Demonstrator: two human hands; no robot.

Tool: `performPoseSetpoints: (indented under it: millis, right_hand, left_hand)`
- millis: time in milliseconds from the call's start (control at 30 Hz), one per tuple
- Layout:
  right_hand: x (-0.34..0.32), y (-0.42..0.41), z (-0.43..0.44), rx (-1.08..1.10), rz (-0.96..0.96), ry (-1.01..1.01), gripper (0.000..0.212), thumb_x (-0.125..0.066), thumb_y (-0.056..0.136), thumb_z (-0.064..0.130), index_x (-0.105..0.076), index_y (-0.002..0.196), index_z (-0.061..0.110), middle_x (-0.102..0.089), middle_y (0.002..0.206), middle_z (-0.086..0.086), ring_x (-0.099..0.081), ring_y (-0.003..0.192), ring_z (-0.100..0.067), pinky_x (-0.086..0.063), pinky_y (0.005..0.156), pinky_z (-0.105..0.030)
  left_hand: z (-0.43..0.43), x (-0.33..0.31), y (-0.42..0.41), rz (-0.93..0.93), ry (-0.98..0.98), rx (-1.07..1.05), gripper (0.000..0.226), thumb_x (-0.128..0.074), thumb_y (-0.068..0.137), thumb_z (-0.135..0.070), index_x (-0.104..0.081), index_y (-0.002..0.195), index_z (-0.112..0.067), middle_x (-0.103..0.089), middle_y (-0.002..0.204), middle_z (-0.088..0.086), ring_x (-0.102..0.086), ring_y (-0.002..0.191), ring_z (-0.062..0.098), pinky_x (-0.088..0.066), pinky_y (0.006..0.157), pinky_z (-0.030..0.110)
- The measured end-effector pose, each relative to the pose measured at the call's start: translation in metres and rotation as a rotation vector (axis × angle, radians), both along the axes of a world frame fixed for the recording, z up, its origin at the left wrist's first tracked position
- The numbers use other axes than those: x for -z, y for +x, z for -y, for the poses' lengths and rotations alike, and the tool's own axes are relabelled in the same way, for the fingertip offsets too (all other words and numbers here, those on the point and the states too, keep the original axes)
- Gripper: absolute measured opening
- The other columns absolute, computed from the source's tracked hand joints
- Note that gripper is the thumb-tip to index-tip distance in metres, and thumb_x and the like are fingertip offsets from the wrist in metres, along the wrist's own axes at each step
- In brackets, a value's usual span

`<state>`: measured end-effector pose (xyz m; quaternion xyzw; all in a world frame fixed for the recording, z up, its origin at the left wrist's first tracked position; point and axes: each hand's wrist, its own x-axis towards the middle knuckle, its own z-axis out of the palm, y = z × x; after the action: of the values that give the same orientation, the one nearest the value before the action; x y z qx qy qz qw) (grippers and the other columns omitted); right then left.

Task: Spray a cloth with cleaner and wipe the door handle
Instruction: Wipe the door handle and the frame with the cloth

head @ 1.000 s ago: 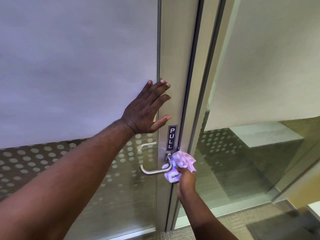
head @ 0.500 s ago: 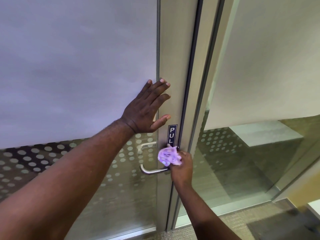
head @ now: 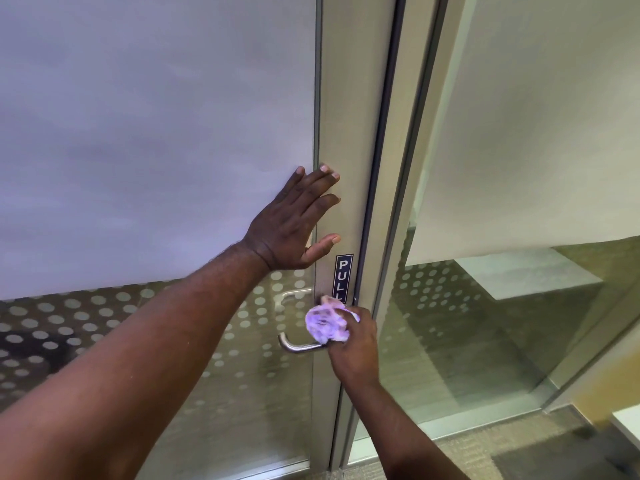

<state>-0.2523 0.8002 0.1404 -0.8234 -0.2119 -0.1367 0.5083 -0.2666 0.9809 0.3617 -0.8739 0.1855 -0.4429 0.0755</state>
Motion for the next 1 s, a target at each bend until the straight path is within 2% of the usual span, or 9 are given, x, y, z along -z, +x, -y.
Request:
performPoseSetpoints:
  millis: [100,200,300,400,600,700,833,900,1000]
  right_hand:
    - [0.001,0.008,-0.001,0.104,-0.369,0.243,0.019,-0.071,0.081,0.007,-0.07,0.096,0.018,-0.067,0.1,-0.008,-0.069,0.08,-0.021,-0.057,0.073,-0.032]
    - [0.003,0.014,0.0,0.041,-0.871,0.746,0.01,-0.061,0.089,-0.003,-0.059,0.084,0.006,-0.058,0.07,-0.015,-0.048,0.047,-0.015,-0.041,0.046,-0.022]
    - [-0.001,0.011,0.006,-0.077,-1.102,0.999,0.011,-0.048,0.085,-0.011,-0.058,0.089,-0.014,-0.057,0.078,-0.023,-0.041,0.051,-0.013,-0.029,0.041,-0.015]
    - [0.0,-0.003,0.008,-0.224,-1.301,1.196,0.028,-0.034,0.078,-0.01,-0.057,0.093,-0.01,-0.056,0.091,-0.022,-0.037,0.05,-0.01,-0.02,0.037,-0.013]
    - [0.009,-0.035,-0.007,-0.355,-1.359,1.136,0.047,-0.025,0.087,-0.011,-0.07,0.1,-0.008,-0.043,0.071,-0.001,-0.033,0.056,-0.012,-0.028,0.056,-0.017]
    - [0.004,-0.048,-0.029,-0.501,-1.404,1.196,0.051,-0.024,0.081,-0.021,-0.073,0.089,-0.006,-0.051,0.086,-0.019,-0.036,0.071,-0.013,-0.014,0.057,-0.017]
    - [0.005,-0.067,-0.057,-0.603,-1.301,1.14,0.044,-0.038,0.075,-0.025,-0.056,0.103,0.004,-0.045,0.107,-0.027,-0.039,0.087,-0.018,-0.028,0.048,-0.014]
    - [0.011,-0.072,-0.063,-0.538,-1.268,1.122,0.048,-0.049,0.075,-0.018,-0.056,0.113,0.011,-0.05,0.111,-0.034,-0.061,0.093,-0.034,-0.053,0.065,-0.03]
    - [0.023,-0.072,-0.059,-0.49,-1.32,1.088,0.053,-0.042,0.077,-0.013,-0.061,0.123,0.007,-0.06,0.113,-0.04,-0.068,0.097,-0.049,-0.057,0.081,-0.048]
  left_hand:
    - [0.0,0.0,0.0,0.0,-0.003,-0.005,0.056,-0.062,0.095,-0.044,-0.06,0.132,-0.001,-0.045,0.156,0.021,-0.034,0.152,0.036,-0.021,0.127,0.056]
    - [0.001,0.0,0.0,0.002,-0.009,0.003,0.056,-0.063,0.095,-0.043,-0.06,0.132,-0.001,-0.046,0.156,0.021,-0.034,0.152,0.037,-0.022,0.126,0.057]
    - [0.0,0.0,0.0,0.007,-0.006,0.002,0.056,-0.063,0.095,-0.044,-0.06,0.132,-0.001,-0.046,0.156,0.021,-0.034,0.152,0.037,-0.022,0.126,0.056]
    - [0.001,0.001,0.0,0.007,-0.004,-0.001,0.057,-0.063,0.095,-0.044,-0.059,0.133,-0.001,-0.045,0.157,0.021,-0.033,0.152,0.037,-0.022,0.126,0.056]
    - [0.0,0.001,0.0,0.007,-0.003,-0.004,0.057,-0.062,0.095,-0.044,-0.059,0.133,-0.001,-0.045,0.156,0.022,-0.034,0.152,0.037,-0.021,0.127,0.056]
    - [0.0,0.001,0.001,0.005,0.001,-0.002,0.057,-0.062,0.095,-0.044,-0.06,0.132,-0.001,-0.046,0.156,0.022,-0.035,0.152,0.038,-0.022,0.126,0.057]
    - [-0.001,0.001,0.002,0.014,-0.003,0.006,0.056,-0.064,0.094,-0.042,-0.062,0.13,0.0,-0.047,0.155,0.023,-0.036,0.15,0.039,-0.022,0.126,0.058]
    - [-0.001,0.002,0.002,0.014,0.0,0.005,0.056,-0.065,0.093,-0.042,-0.062,0.13,0.001,-0.047,0.155,0.023,-0.036,0.15,0.039,-0.022,0.126,0.057]
    - [-0.002,0.002,0.003,0.014,0.001,0.005,0.057,-0.065,0.093,-0.042,-0.062,0.13,0.001,-0.047,0.155,0.023,-0.036,0.15,0.04,-0.022,0.126,0.058]
